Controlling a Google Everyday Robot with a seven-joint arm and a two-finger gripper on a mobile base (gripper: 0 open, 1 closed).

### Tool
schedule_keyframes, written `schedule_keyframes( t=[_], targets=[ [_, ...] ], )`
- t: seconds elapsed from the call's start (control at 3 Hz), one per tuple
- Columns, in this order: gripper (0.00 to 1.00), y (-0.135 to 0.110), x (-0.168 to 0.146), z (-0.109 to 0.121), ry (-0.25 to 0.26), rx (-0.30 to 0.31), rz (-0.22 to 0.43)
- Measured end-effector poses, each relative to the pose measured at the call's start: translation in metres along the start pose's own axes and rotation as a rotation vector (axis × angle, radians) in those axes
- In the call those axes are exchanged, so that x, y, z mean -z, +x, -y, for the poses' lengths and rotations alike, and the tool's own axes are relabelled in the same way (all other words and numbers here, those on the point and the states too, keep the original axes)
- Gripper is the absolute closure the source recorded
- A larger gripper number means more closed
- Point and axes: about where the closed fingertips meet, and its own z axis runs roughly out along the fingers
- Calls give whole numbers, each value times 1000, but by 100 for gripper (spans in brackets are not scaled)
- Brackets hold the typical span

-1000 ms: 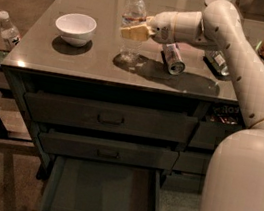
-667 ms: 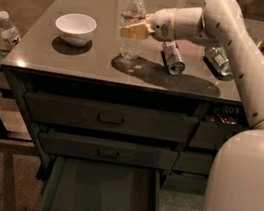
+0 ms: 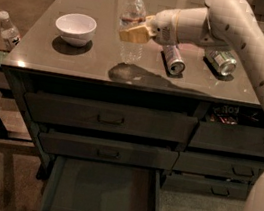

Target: Place water bottle into bottom drawer

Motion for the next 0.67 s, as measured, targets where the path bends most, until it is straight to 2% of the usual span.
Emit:
schedule_keyframes(
  t=[0.33, 0.67],
  targets=[
    [100, -1, 0, 0, 1, 2, 0],
    [100, 0, 7, -11, 17, -7, 3]
  ],
)
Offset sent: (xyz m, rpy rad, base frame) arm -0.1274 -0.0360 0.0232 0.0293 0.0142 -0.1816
